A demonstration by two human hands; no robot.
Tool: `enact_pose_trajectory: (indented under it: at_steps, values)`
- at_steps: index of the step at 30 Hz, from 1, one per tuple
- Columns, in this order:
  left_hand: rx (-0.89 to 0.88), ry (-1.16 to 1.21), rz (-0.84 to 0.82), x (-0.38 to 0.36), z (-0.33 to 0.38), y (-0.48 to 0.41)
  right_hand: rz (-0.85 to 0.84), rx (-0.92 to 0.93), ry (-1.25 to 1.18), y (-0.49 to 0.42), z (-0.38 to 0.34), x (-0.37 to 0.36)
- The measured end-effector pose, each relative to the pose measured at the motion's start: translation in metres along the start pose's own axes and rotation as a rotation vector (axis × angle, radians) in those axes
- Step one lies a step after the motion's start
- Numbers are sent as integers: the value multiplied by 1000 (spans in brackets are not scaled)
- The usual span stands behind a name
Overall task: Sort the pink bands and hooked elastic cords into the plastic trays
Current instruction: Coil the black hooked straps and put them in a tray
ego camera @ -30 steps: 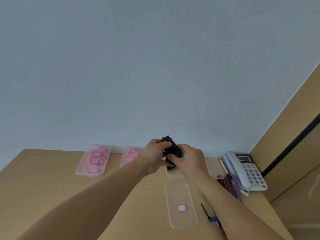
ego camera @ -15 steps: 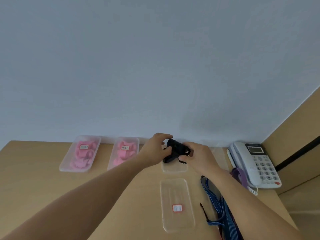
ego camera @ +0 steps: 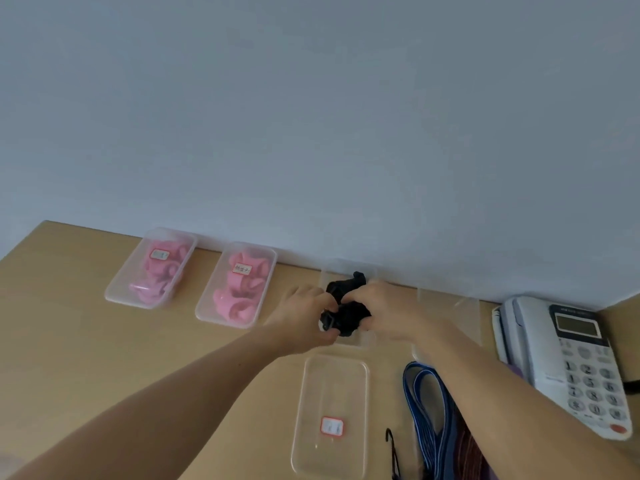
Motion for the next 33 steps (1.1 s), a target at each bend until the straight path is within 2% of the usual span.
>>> enact_pose_trajectory:
  at_steps: [8,14,24,33]
  values:
    - [-83,-213,-71,-15,-4,-7,-36,41,92,-15,4,-21]
    - [-89,-183,-125,-18,-7,-15,106,34,235,-12,6,-27]
    - [-124,-198,-179,-22,-5,-20,243,-37,216,-6,7,-35]
    - [-175,-296,-135,-18,-6,-8,221,-95,199,5,3,-42]
Point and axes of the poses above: each hand's wrist, its own y-axis away from the middle knuckle, its own x-axis out of the back of the hand, z = x × y, the point moved 3 cm from there along -y, towards the middle knuckle, and after that the axes turned 2 degrees about x, right-handed, at the moved point
